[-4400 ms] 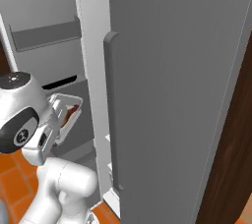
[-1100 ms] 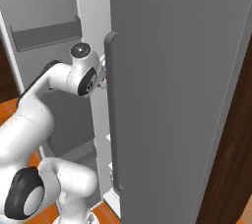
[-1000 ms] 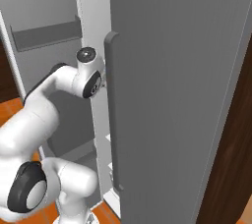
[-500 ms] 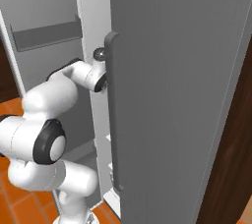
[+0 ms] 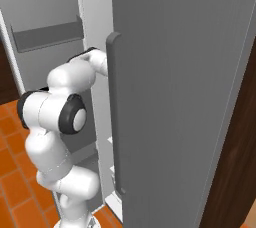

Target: Take the meat container that has the chicken drumstick and place it on the second highest rack of the freezer. Then take the vegetable container that has the lemon wedge and onion and place it on the highest rack of the freezer.

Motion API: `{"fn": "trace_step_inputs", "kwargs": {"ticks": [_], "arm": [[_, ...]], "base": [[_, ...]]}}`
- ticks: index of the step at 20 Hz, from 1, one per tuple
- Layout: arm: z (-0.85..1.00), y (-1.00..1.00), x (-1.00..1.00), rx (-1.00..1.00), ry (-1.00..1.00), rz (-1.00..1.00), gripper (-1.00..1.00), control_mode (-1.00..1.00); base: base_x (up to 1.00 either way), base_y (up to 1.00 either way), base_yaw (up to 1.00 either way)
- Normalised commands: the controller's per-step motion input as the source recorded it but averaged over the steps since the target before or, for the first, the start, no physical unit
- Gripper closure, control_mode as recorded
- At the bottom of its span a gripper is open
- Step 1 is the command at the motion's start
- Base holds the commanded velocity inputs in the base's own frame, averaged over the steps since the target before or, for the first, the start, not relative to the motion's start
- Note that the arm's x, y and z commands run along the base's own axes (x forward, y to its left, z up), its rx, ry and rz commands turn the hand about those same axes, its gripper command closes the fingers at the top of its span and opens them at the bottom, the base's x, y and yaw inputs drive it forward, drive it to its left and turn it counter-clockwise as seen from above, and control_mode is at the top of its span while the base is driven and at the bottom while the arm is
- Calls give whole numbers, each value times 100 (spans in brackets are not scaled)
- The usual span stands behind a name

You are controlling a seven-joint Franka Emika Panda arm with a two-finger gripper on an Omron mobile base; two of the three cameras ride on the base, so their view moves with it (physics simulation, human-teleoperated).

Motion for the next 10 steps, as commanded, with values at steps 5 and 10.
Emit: {"fn": "trace_step_inputs", "kwargs": {"ticks": [5,10], "arm": [[-70,8,15,-15,14,11,100,-100],[-48,0,46,-3,14,9,100,-100]], "base": [[0,0,0],[0,0,0]]}}
